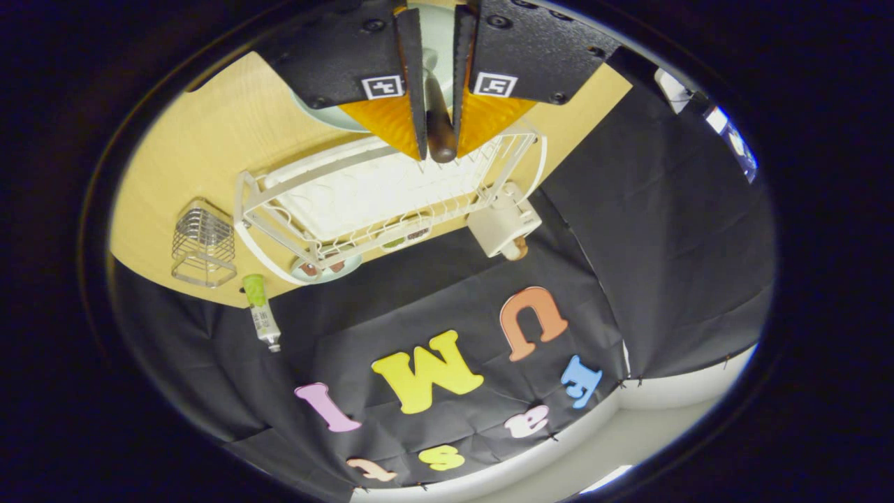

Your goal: Take the plate from the dish rack, then take the spoon from the basket and place it into the plate.

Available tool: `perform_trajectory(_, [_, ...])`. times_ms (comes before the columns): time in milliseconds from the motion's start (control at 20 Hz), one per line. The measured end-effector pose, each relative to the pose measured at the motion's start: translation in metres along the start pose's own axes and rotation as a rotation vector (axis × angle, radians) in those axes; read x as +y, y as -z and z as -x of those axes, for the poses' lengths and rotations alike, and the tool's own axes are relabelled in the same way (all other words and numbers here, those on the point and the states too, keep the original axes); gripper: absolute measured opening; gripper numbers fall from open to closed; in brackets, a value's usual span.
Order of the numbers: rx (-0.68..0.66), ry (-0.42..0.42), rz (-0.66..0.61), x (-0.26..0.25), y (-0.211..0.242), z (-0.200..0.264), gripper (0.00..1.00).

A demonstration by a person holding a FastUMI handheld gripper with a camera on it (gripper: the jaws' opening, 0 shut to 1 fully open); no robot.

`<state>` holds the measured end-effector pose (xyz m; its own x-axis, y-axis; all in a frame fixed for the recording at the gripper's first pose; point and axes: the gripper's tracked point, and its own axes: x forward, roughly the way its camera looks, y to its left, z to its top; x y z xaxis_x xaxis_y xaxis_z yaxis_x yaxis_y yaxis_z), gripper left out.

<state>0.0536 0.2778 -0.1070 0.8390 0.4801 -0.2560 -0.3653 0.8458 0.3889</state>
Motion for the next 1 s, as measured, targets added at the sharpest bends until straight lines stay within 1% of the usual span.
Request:
perform_trajectory(100, [-0.036,0.017,0.041,-0.004,-0.012,0.007,0.41])
perform_trajectory(200, [-0.097,0.052,0.092,-0.009,-0.026,0.016,0.76])
perform_trajectory(300, [-0.157,0.074,0.151,-0.008,-0.040,0.025,0.94])
perform_trajectory(350, [-0.180,0.082,0.178,-0.006,-0.046,0.031,1.00])
perform_trajectory(550, [-0.244,0.109,0.280,-0.002,-0.064,0.053,1.00])
perform_trajectory(850, [-0.310,0.195,0.400,-0.013,-0.093,0.097,1.00])
perform_trajectory(1000, [-0.367,0.216,0.415,-0.010,-0.104,0.122,1.00])
